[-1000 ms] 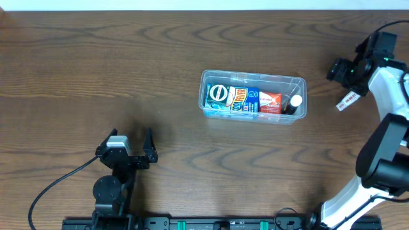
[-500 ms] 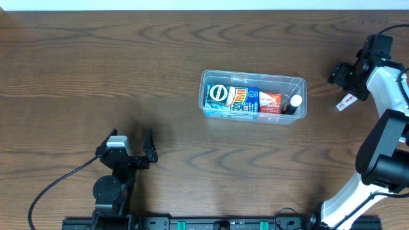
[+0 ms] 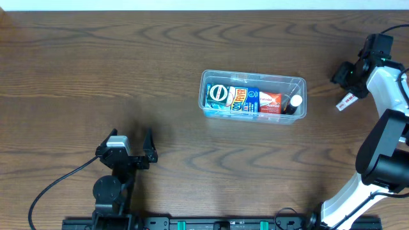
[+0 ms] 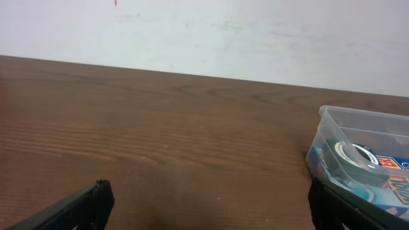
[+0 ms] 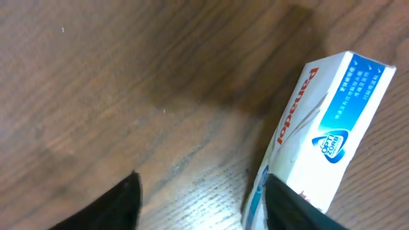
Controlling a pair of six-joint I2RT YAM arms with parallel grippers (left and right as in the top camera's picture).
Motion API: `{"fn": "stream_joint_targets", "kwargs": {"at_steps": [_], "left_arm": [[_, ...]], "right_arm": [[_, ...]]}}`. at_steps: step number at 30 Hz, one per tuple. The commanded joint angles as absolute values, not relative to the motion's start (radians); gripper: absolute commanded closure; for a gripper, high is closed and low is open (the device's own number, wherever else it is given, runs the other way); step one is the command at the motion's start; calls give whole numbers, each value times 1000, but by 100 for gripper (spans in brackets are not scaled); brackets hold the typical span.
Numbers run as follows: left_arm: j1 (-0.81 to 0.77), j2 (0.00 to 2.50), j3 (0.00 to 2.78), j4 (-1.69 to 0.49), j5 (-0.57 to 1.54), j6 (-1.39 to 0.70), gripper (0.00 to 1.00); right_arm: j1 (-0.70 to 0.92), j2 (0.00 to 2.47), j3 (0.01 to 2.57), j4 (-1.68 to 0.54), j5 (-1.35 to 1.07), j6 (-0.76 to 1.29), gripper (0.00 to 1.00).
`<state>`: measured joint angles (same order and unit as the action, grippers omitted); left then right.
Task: Pack container
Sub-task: 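Adjust the right gripper's grip on the white-green box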
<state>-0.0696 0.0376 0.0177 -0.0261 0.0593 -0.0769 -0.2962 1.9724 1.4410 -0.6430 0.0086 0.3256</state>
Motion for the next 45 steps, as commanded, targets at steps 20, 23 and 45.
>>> {"fn": "stream_joint_targets", "kwargs": {"at_steps": [20,23,45], "left_arm": [[-75,37,4,-67,51,-64,2],[-75,37,4,-67,52,-64,2],[-75,37,4,-67,51,-64,2]], "right_arm": [[-299,1983,1394,-603,79,370,66],[-310,1982,1394,-620,80,370,66],[-381,1947,1394,-727,79,366,56]]}}
